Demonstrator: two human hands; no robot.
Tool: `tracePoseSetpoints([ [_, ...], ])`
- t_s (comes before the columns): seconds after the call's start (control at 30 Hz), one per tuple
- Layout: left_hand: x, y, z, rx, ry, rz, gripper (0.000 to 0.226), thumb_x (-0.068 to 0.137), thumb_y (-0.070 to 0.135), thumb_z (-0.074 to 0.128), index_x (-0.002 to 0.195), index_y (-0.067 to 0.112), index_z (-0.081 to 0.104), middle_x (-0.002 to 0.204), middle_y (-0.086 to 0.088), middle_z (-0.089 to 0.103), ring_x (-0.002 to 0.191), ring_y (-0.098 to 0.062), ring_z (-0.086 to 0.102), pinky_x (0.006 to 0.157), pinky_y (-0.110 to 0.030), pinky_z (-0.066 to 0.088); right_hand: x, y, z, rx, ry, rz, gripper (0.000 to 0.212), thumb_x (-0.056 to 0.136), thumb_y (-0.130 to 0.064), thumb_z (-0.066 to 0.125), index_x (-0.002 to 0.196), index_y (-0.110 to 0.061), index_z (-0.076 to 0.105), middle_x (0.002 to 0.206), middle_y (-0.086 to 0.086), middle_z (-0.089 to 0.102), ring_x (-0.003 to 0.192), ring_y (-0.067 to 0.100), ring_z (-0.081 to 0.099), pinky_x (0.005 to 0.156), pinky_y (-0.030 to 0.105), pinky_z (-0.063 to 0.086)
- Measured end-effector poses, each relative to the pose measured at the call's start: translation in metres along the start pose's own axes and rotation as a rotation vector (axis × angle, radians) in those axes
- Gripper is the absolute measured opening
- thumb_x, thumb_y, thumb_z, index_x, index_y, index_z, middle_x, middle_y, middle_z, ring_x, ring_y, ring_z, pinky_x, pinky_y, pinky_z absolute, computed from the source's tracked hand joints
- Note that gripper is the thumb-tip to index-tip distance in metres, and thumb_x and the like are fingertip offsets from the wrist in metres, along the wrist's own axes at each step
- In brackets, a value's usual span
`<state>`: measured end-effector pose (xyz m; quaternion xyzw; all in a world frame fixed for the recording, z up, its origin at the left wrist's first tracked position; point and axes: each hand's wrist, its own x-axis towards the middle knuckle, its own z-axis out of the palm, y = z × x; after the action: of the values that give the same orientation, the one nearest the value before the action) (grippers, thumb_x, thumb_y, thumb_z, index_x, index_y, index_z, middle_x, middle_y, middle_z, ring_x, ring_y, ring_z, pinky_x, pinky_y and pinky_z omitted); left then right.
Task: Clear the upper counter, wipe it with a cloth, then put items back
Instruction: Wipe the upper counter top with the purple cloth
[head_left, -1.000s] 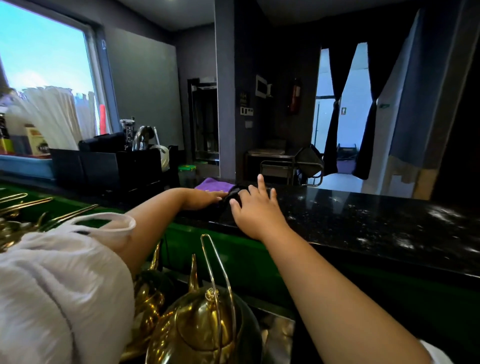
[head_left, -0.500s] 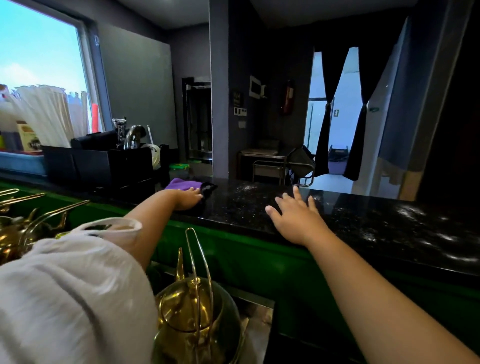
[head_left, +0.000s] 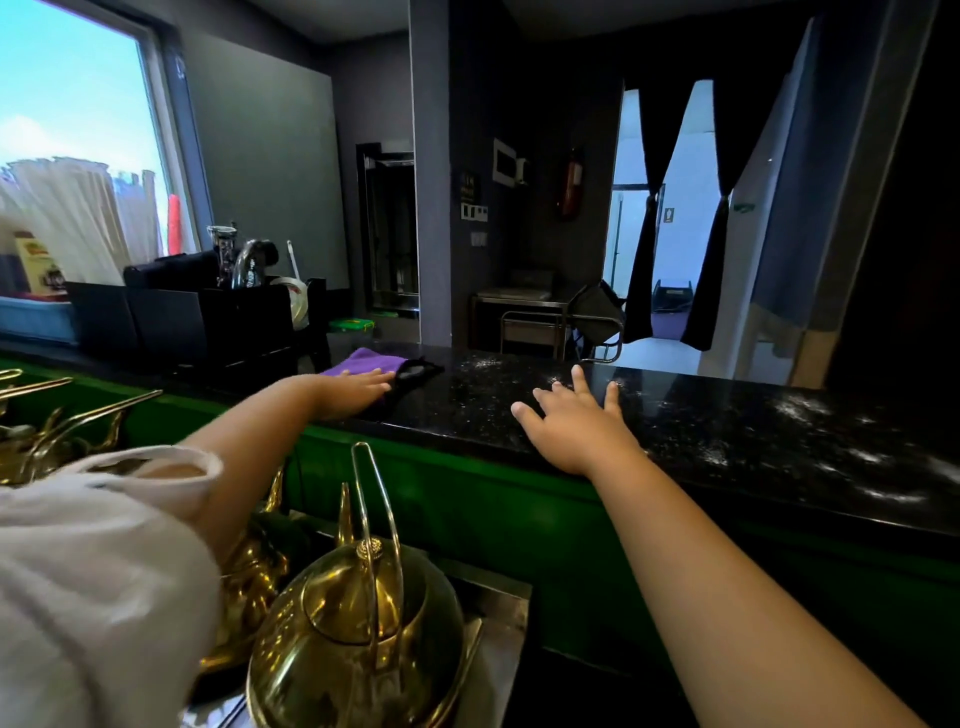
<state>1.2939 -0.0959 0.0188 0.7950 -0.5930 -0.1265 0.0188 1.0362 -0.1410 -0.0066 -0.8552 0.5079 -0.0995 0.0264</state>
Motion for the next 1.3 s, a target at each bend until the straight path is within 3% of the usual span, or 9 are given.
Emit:
tracePoseSetpoints([
  [0.1,0.005,0.026,0.003,-0.031,-0.015,0.003,0.05,0.103,0.036,0.012,0.15,0.026,0.001,0.159,-0.001,-0.006,0.146,-0.03,-0.01,0.118,-0.049,-0.007,0.001,-0.001,0.0,0.005,-0.024,0.011,0.063,0.099,-0.053,0.013,0.151,-0.018,0.019,0.16,0.006,0.008,0.146,0.021,-0.017,0.112,0.052,-0.017],
  [0.27,-0.008,0.043,0.013,0.04,-0.077,0.187,0.048,0.104,0.028,0.012,0.151,0.025,0.001,0.159,0.004,-0.005,0.147,-0.024,-0.007,0.117,-0.041,-0.005,0.003,0.0,-0.004,-0.061,-0.121,0.019,0.061,0.099,-0.053,0.011,0.152,-0.025,0.01,0.16,0.006,-0.006,0.143,0.023,-0.025,0.109,0.054,-0.022],
  [0.4,0.001,0.018,0.003,-0.031,-0.075,0.117,0.05,0.102,0.039,0.013,0.15,0.03,0.001,0.16,0.001,-0.004,0.147,-0.024,-0.003,0.118,-0.043,-0.004,0.018,-0.007,-0.008,-0.197,-0.075,-0.029,0.067,0.096,-0.06,0.013,0.152,-0.024,0.007,0.16,0.008,-0.008,0.143,0.024,-0.027,0.107,0.055,-0.025],
  [0.57,0.052,0.005,-0.013,-0.002,0.015,-0.051,0.053,0.103,0.037,0.015,0.152,0.021,0.004,0.16,-0.002,-0.002,0.148,-0.022,0.0,0.119,-0.038,-0.002,0.027,-0.014,0.007,0.029,-0.035,-0.055,0.067,0.097,-0.059,0.015,0.152,-0.021,0.011,0.16,0.008,-0.001,0.144,0.022,-0.024,0.11,0.051,-0.021],
  [0.77,0.086,0.043,-0.018,-0.009,0.045,-0.027,0.047,0.103,0.033,0.02,0.143,0.01,0.031,0.15,-0.005,0.032,0.139,-0.018,0.029,0.118,-0.037,0.019,0.032,-0.012,0.007,0.02,-0.038,-0.042,0.062,0.099,-0.053,0.018,0.152,-0.023,0.013,0.16,0.007,-0.001,0.143,0.022,-0.026,0.109,0.052,-0.023],
  [0.9,0.08,0.056,-0.015,-0.008,-0.074,0.035,0.06,0.097,0.054,0.021,0.151,0.031,0.01,0.159,-0.004,0.01,0.144,-0.027,0.019,0.117,-0.045,0.016,0.031,-0.013,0.006,0.015,-0.04,-0.034,0.063,0.098,-0.056,0.016,0.152,-0.024,0.015,0.16,0.007,0.001,0.143,0.021,-0.025,0.108,0.051,-0.024],
  [0.97,0.062,0.056,-0.014,-0.015,-0.116,0.067,0.055,0.099,0.052,0.018,0.15,0.036,0.006,0.16,-0.003,0.003,0.146,-0.028,0.01,0.118,-0.047,0.011,0.03,-0.013,0.005,0.008,-0.047,-0.028,0.064,0.097,-0.058,0.015,0.152,-0.024,0.015,0.16,0.007,0.001,0.143,0.022,-0.025,0.108,0.052,-0.024],
  [1.1,0.038,0.038,-0.012,0.013,-0.139,0.125,0.051,0.101,0.042,0.014,0.15,0.031,0.001,0.16,0.001,-0.002,0.147,-0.022,0.001,0.118,-0.038,0.003,0.025,-0.014,0.004,-0.002,-0.064,-0.023,0.067,0.095,-0.062,0.013,0.151,-0.027,0.015,0.16,0.008,0.0,0.143,0.022,-0.026,0.108,0.052,-0.024],
  [1.3,0.053,0.029,-0.015,0.104,-0.078,0.025,0.056,0.101,0.043,0.013,0.151,0.023,-0.001,0.16,-0.001,-0.002,0.148,-0.021,0.001,0.119,-0.039,0.001,0.024,-0.014,0.005,-0.004,-0.055,-0.021,0.064,0.096,-0.06,0.013,0.151,-0.029,0.014,0.16,0.009,-0.002,0.142,0.023,-0.028,0.107,0.053,-0.025],
])
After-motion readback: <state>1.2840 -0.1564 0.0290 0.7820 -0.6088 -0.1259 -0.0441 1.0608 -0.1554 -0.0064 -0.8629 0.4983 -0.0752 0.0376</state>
